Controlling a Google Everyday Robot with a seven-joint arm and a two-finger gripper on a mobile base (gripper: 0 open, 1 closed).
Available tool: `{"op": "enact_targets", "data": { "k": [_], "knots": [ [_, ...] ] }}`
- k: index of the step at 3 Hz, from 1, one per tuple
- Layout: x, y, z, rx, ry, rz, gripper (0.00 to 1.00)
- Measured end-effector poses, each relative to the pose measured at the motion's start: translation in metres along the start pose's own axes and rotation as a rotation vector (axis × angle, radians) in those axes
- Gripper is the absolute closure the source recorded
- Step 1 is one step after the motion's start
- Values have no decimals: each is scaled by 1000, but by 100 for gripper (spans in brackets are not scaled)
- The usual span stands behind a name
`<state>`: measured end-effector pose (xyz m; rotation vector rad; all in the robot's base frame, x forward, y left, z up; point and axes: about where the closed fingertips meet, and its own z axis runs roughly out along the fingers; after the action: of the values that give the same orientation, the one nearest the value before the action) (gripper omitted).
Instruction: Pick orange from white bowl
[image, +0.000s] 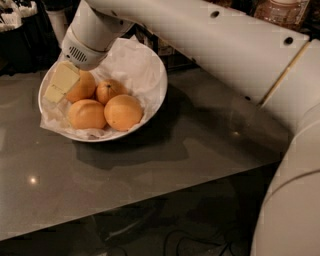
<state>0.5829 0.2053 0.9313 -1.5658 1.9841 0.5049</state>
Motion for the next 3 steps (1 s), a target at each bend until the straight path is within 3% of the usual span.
{"op": "enact_targets", "data": {
  "k": [1,3],
  "knots": [
    [2,3,5,15,5,28,6],
    [21,-4,24,53,37,119,7]
  ]
}}
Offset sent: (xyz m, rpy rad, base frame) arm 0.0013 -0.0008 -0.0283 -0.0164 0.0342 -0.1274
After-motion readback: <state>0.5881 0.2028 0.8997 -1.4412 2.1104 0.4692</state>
